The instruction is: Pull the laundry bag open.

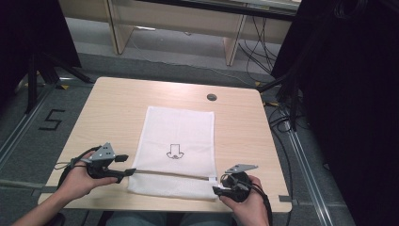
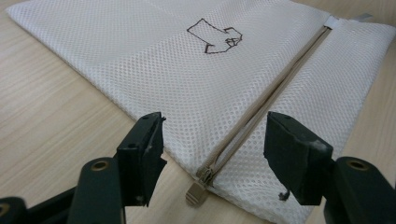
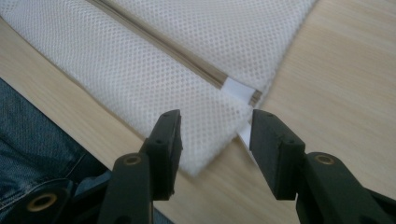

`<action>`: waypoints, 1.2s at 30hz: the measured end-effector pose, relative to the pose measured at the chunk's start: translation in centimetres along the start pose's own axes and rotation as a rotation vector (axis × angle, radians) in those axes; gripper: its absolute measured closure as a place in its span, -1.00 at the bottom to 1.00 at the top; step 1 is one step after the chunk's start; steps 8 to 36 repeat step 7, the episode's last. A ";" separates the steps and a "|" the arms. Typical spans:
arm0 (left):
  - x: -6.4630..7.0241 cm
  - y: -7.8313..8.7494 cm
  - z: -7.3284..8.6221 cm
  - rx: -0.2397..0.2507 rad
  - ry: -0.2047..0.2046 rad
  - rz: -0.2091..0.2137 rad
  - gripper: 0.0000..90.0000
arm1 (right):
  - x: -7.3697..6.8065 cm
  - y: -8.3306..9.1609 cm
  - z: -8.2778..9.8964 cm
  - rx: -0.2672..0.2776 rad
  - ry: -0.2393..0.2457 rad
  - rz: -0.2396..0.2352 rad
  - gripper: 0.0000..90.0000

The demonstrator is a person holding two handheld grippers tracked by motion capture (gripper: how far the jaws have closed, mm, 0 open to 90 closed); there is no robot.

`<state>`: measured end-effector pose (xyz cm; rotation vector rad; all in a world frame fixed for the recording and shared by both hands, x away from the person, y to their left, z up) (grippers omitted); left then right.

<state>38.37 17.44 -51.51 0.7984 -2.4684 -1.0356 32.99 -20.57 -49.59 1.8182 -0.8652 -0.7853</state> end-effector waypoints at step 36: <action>-0.6 -0.1 0.1 -0.006 0.002 -0.021 -0.16 | 0.7 0.7 0.6 0.026 -0.050 -0.009 0.19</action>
Point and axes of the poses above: each handheld gripper's, and its own axes: y roughly backward along the jaws, z roughly out of its underside, x roughly to its right, the point moved 5 cm from there along -y, roughly forward along the jaws, and after that the axes turned 13 degrees about -x, right-handed, at the moved point
